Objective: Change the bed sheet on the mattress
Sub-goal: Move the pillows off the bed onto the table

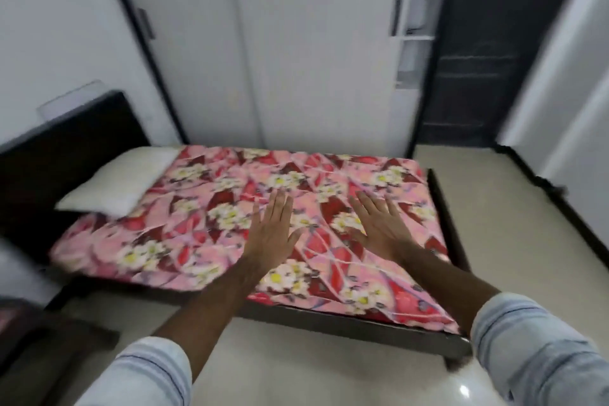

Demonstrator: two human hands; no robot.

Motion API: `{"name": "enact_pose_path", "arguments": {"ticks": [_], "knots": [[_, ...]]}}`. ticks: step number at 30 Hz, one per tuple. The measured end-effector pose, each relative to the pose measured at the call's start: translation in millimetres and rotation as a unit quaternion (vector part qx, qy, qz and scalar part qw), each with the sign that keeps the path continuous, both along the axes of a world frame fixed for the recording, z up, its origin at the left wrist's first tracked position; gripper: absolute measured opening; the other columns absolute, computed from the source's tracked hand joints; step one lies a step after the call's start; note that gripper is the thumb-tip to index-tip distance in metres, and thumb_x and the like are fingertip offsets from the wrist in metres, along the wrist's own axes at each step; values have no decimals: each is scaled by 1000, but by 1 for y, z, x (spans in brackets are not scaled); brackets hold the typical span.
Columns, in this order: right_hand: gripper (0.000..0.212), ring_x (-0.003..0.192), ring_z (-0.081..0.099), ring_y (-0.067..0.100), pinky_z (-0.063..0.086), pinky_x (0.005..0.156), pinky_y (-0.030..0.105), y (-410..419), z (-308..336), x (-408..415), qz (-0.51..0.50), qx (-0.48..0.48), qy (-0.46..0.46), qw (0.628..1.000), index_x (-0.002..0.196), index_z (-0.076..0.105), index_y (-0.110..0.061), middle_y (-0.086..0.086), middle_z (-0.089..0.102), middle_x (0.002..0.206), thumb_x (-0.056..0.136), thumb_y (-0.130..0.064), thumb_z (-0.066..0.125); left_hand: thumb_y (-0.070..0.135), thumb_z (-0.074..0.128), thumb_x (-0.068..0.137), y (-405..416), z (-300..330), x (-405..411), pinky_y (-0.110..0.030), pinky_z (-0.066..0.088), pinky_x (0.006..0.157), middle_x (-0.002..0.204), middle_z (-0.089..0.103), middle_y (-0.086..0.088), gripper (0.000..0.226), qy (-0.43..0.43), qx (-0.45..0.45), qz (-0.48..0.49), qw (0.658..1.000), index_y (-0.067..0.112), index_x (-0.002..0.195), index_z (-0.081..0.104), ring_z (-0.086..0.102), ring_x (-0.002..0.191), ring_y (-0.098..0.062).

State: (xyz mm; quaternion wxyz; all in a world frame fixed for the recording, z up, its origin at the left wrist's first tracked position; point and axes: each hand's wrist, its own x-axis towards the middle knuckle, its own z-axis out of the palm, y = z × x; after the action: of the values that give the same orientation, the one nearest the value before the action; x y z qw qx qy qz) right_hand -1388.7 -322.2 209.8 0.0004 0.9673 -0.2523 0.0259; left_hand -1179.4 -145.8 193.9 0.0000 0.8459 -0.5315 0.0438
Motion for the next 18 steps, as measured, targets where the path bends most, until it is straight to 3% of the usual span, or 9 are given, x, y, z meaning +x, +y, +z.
{"name": "enact_pose_path", "arguments": {"ticks": [3,7,11,15,18], "knots": [[87,153,18,27,9,121,55,68,8,119,83,-10,0,996,159,18,-17,7,18,166,89,-67,7,62,0,96,96,10,88,-60,4,124,169,-2,-12,83,-14,-14,83,996,10,161,1,-4,157,-28],[86,153,18,28,11,121,55,150,11,260,192,-8,-3,981,159,15,-19,8,17,166,90,-68,7,57,19,104,208,16,170,-57,0,124,169,-9,-13,78,-31,-6,176,984,12,158,-14,-8,156,-28],[69,154,11,26,5,122,53,227,2,385,275,1,-5,961,160,12,-21,7,11,168,102,-56,29,55,23,105,306,10,243,-56,2,125,170,0,-12,76,-26,-4,270,962,10,161,-1,-3,157,-28],[84,154,10,27,6,123,55,280,-13,484,327,5,-3,945,160,12,-19,8,11,167,91,-66,3,60,8,101,361,-1,315,-57,3,124,169,8,-13,78,-39,19,324,945,11,162,5,3,157,-30],[74,155,7,26,8,123,56,298,-28,557,342,16,-3,939,159,11,-20,7,9,168,100,-63,19,60,4,97,376,-13,379,-58,6,124,169,10,-13,81,-40,26,342,938,11,161,9,6,156,-31]]}}
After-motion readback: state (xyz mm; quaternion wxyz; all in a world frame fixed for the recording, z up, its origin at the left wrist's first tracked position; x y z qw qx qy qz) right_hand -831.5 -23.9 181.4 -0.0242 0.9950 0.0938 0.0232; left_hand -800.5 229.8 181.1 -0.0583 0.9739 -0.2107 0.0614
